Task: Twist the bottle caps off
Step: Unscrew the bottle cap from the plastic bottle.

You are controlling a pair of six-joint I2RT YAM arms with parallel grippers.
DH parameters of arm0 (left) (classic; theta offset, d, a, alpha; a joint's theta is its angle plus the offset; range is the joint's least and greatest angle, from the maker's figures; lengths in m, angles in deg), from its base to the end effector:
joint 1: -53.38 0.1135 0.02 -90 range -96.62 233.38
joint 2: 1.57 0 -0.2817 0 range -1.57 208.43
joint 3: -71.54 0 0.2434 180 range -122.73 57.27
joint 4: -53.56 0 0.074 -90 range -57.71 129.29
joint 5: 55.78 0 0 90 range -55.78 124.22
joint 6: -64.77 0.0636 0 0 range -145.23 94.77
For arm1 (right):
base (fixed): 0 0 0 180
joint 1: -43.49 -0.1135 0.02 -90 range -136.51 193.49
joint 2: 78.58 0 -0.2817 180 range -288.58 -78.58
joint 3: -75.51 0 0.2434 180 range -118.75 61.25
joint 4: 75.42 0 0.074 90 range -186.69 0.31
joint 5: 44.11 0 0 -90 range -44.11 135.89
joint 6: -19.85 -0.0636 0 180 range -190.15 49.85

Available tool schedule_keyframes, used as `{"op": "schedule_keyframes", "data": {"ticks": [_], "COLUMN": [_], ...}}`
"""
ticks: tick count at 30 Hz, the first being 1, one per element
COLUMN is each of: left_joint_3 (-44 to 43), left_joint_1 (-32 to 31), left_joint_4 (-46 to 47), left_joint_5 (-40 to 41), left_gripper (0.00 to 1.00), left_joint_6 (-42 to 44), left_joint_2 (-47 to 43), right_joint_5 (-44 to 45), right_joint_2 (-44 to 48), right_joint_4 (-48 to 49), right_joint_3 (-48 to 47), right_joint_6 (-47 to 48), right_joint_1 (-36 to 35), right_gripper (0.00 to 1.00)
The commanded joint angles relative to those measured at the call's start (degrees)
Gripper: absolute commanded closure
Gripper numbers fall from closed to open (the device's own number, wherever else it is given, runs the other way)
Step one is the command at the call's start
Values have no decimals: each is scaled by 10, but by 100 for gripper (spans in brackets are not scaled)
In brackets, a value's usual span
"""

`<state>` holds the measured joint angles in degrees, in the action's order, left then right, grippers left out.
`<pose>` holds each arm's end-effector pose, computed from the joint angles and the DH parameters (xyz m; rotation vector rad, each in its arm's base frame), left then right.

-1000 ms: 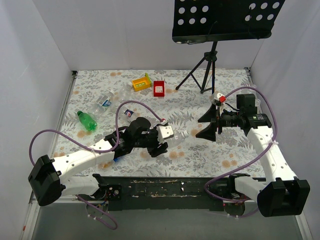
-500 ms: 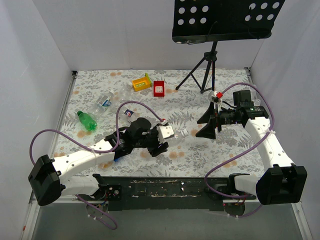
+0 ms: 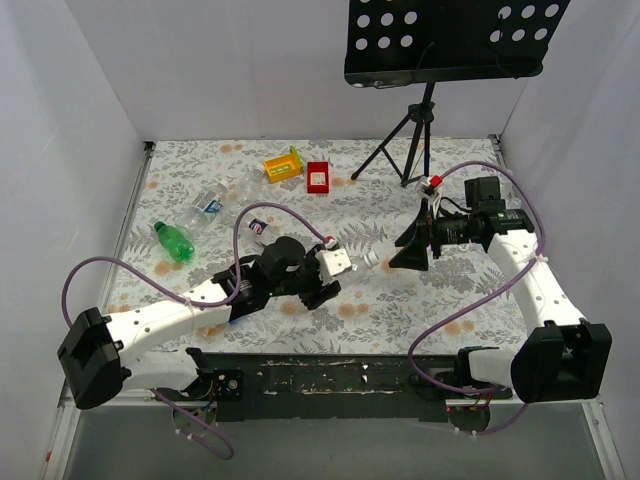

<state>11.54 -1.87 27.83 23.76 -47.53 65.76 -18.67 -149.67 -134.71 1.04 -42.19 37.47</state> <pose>0.1429 -0.2262 0.2679 0.7621 2.1741 -0.9456 0.2212 0.0811 0.3104 -1.0042 1.8926 1.1817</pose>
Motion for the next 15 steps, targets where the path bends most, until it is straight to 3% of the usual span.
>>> {"op": "schedule_keyframes", "data": {"ticks": [1,8,15], "left_joint_3": [-6,-21,-29], "left_joint_1": [-7,-14,-20], "left_joint_4": [29,36,36], "left_joint_5": [25,36,47], "left_gripper": [87,87,87], "left_joint_6": [2,-2,-1], "left_joint_2": [3,25,36], "right_joint_5": [30,43,50], "right_joint_2": [0,-12,-25], "right_joint_4": [92,158,157], "right_joint_3": [-4,13,15], "right_joint_6": [-151,-271,-275], "right_joint_1": [-10,-55,-83], "right_gripper": [2,2,5]}}
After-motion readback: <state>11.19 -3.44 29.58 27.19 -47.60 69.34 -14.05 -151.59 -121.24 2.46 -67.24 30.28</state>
